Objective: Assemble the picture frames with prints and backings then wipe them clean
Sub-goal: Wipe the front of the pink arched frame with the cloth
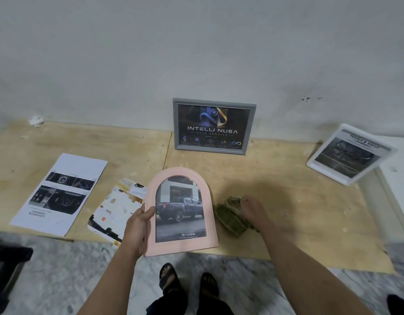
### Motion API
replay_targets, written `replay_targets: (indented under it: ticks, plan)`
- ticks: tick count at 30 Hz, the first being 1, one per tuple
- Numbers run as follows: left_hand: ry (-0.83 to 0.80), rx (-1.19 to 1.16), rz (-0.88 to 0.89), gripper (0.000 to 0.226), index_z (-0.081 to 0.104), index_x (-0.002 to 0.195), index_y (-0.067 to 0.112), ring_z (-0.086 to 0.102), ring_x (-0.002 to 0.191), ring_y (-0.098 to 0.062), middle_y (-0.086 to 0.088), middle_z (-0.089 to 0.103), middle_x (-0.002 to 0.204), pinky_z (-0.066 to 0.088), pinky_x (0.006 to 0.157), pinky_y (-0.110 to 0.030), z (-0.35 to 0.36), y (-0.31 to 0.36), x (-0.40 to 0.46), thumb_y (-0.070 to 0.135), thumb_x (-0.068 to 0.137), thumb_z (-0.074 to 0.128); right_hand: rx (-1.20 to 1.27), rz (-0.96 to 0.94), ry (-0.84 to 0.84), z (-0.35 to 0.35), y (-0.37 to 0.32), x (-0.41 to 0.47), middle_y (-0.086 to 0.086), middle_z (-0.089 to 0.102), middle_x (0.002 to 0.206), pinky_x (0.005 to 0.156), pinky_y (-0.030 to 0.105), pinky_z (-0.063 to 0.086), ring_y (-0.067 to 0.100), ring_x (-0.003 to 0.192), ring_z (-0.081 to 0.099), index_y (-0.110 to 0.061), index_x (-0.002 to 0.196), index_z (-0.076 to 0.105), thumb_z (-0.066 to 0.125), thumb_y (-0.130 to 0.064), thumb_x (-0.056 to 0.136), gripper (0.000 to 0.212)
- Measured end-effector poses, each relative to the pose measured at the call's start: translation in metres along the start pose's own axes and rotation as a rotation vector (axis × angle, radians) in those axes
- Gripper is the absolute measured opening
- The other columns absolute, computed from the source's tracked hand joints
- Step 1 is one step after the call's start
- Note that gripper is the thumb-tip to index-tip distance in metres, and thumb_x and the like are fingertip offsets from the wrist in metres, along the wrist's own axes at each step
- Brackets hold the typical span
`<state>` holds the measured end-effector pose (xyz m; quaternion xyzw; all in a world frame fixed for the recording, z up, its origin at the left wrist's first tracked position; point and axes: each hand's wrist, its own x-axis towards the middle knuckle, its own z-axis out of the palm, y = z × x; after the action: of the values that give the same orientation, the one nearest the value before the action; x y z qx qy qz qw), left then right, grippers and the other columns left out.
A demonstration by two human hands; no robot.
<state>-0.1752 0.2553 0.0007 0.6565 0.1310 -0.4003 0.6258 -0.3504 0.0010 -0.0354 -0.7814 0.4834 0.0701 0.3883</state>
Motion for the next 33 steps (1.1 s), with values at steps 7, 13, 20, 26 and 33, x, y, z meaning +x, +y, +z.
replay_targets:
  ticks: [7,13,20,26,33]
  plan:
    - [0.011,-0.006,-0.013,0.02,0.063,0.112,0.005,0.07,0.088,-0.038,-0.022,0.073,0.104,0.057,0.067,-0.041,-0.006,0.0,0.002,0.017,0.097,0.056,-0.042,0.091,-0.074,-0.008,-0.002,0.01,0.01,0.065,0.094,0.066,0.033,0.048,0.026,0.085,0.061,-0.01,0.102,0.063,0.064,-0.043,0.087,0.036]
    - [-0.002,-0.022,0.006,0.015,0.065,0.105,0.011,0.07,0.084,-0.034,-0.016,0.074,0.095,0.057,0.062,-0.037,0.002,0.007,0.004,0.017,0.099,0.053,-0.34,-0.238,0.198,-0.018,-0.008,0.023,0.007,0.062,0.115,0.076,0.032,0.044,0.03,0.101,0.058,-0.014,0.112,0.064,0.051,-0.012,0.087,0.028]
    - [0.017,-0.021,0.004,0.015,0.065,0.106,0.01,0.068,0.092,-0.036,-0.019,0.073,0.102,0.056,0.074,-0.042,0.005,0.006,0.007,0.018,0.099,0.054,-0.329,-0.307,-0.265,0.047,0.011,-0.013,0.003,0.066,0.122,0.08,0.022,0.044,0.026,0.11,0.06,-0.023,0.119,0.065,0.053,-0.018,0.087,0.035]
    - [0.051,-0.014,-0.007,0.018,0.063,0.108,0.007,0.068,0.096,-0.041,-0.022,0.072,0.105,0.057,0.077,-0.048,-0.008,0.004,0.008,0.02,0.098,0.055,0.102,-0.16,-0.165,0.046,0.011,-0.007,0.0,0.056,0.136,0.101,0.024,0.037,0.022,0.124,0.052,-0.022,0.136,0.054,0.061,-0.021,0.091,0.046]
    - [0.053,0.005,-0.016,0.023,0.063,0.111,0.004,0.068,0.097,-0.044,-0.022,0.073,0.104,0.058,0.074,-0.048,-0.011,0.0,0.006,0.021,0.098,0.056,-0.197,-0.048,-0.107,0.04,-0.005,0.03,0.013,0.046,0.136,0.099,0.038,0.039,0.031,0.122,0.044,-0.014,0.134,0.041,0.051,-0.026,0.092,0.045]
